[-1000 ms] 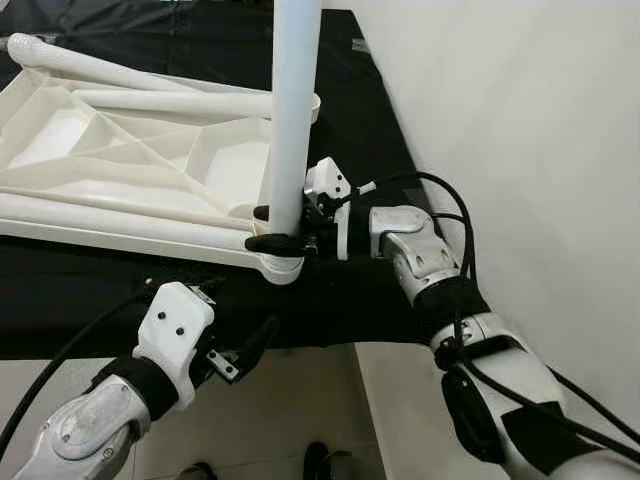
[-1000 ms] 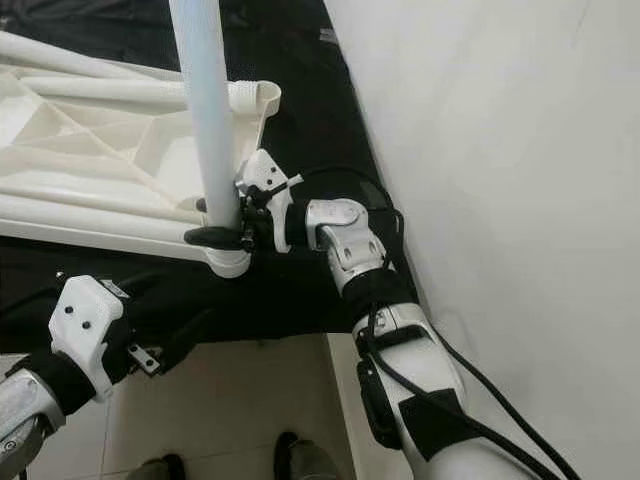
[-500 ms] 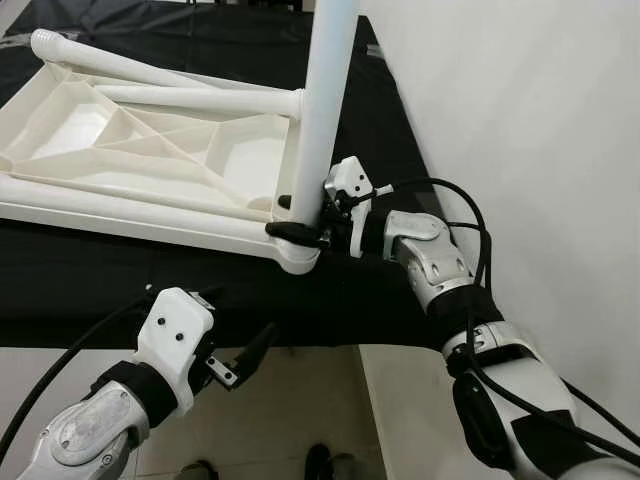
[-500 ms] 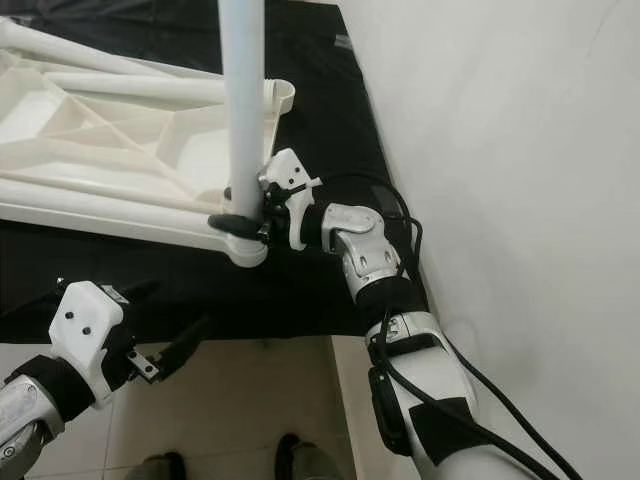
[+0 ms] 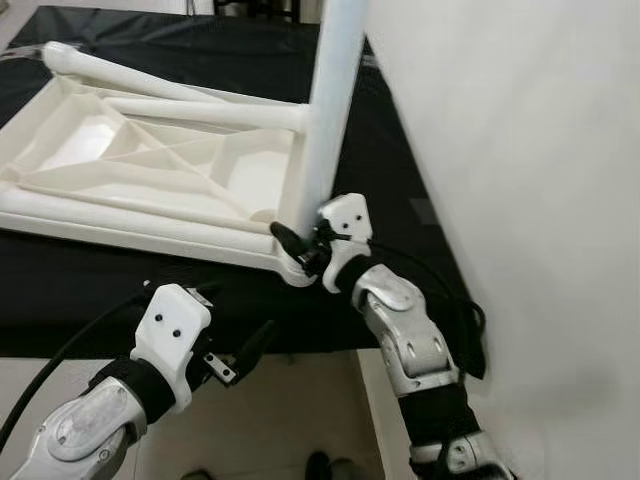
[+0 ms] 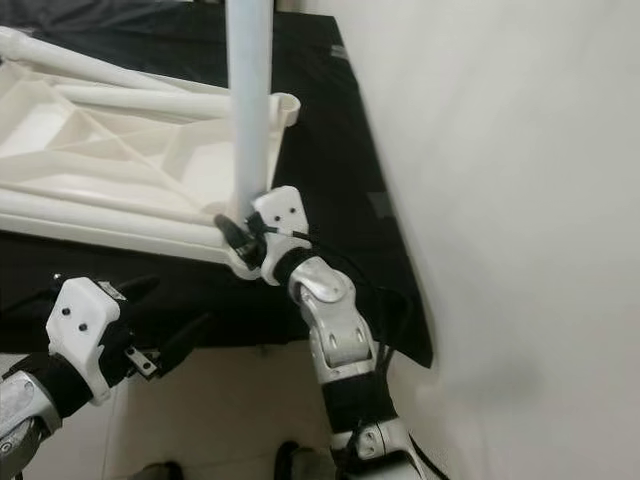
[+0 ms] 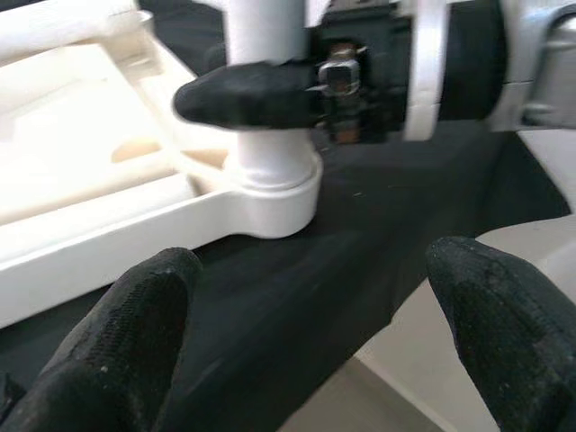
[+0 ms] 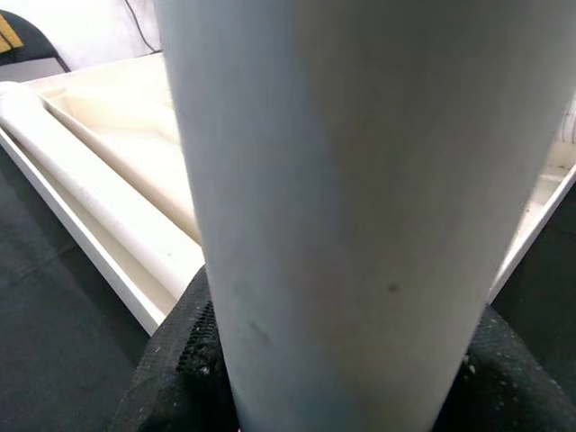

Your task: Building children table

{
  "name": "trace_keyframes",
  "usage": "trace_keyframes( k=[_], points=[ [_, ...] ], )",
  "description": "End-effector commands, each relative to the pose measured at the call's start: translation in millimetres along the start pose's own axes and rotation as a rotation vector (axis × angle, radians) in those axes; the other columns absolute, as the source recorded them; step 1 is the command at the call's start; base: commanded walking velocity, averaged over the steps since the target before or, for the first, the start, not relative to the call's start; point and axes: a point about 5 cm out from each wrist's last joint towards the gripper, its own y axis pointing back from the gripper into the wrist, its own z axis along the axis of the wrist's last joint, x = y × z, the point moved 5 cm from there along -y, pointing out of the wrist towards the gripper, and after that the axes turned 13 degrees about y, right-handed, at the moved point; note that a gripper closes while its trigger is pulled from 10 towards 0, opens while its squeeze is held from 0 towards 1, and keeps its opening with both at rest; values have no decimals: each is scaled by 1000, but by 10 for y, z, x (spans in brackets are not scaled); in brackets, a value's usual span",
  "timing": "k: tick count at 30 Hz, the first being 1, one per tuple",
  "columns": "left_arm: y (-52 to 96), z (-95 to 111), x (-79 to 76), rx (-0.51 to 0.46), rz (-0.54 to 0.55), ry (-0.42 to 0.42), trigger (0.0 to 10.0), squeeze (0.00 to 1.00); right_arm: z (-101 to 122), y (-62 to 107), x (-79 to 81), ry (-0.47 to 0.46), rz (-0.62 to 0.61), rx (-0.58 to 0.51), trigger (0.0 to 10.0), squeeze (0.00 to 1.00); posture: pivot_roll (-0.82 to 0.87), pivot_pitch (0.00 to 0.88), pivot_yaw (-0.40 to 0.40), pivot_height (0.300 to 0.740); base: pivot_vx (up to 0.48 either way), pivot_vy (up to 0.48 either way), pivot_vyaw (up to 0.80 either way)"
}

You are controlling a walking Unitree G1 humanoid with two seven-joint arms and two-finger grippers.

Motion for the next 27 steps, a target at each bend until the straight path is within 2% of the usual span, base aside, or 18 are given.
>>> trace_keyframes(
  k=[1,2,3,5,6,7,8,9,10,11,13,15,16,21,23,24,26,27],
  points=[
    [12,-51,4,20,-1,2,10000,0,-272,-23,185,-15,78,107,10000,0,159,235,-142,740,0,0,0],
    [7,-40,12,16,0,-1,10000,0,-157,-60,230,-27,139,64,10000,1000,163,232,-138,740,0,0,0],
    [7,-40,12,16,0,-1,10000,0,-157,-60,230,-27,139,64,10000,1000,163,232,-138,740,0,0,0],
    [-11,-31,3,11,-4,-2,10000,0,56,-76,287,-16,295,-41,10000,1000,168,229,-147,740,0,0,0],
    [-11,-31,3,11,-4,-2,10000,0,56,-76,287,-16,295,-41,10000,1000,168,229,-147,740,0,0,0],
    [-14,-31,-2,8,-3,-1,10000,0,192,-46,279,31,440,-121,10000,867,172,229,-153,740,0,0,0],
    [-14,-31,-2,8,-3,-1,10000,0,192,-46,279,31,440,-121,10000,867,172,229,-153,740,0,0,0],
    [-12,-30,4,7,1,-1,10000,0,233,-41,257,65,478,-145,10000,192,172,229,-154,740,0,0,0],
    [-12,-30,4,7,1,-1,10000,0,233,-41,257,65,478,-145,10000,192,172,229,-154,740,0,0,0],
    [-11,-30,9,7,3,-1,10000,0,255,-39,243,88,496,-157,10000,0,172,229,-154,740,0,0,0],
    [-9,-30,10,6,5,-2,10000,0,282,-41,220,87,528,-167,10000,0,173,229,-155,740,0,0,0],
    [-6,-32,6,7,6,-2,10000,0,345,-34,186,122,630,-192,10000,0,178,233,-157,740,0,0,0],
    [-6,-32,6,7,6,-2,10000,0,345,-34,186,122,630,-192,10000,0,178,233,-157,740,0,0,0],
    [-2,-36,0,7,7,-1,10000,0,382,27,187,141,812,-207,10000,0,184,235,-160,740,0,0,0],
    [-2,-36,0,7,7,-1,10000,0,382,27,187,141,812,-207,10000,0,184,235,-160,740,0,0,0],
    [-2,-36,-2,7,7,-1,10000,0,381,34,184,136,847,-208,3294,0,187,236,-160,740,0,0,0],
    [-2,-36,-2,7,7,-1,10000,0,381,34,184,136,847,-208,3294,0,187,236,-160,740,0,0,0],
    [-1,-34,-5,7,7,-1,10000,0,388,35,181,124,876,-208,0,0,191,236,-160,740,0,0,0]
  ],
)
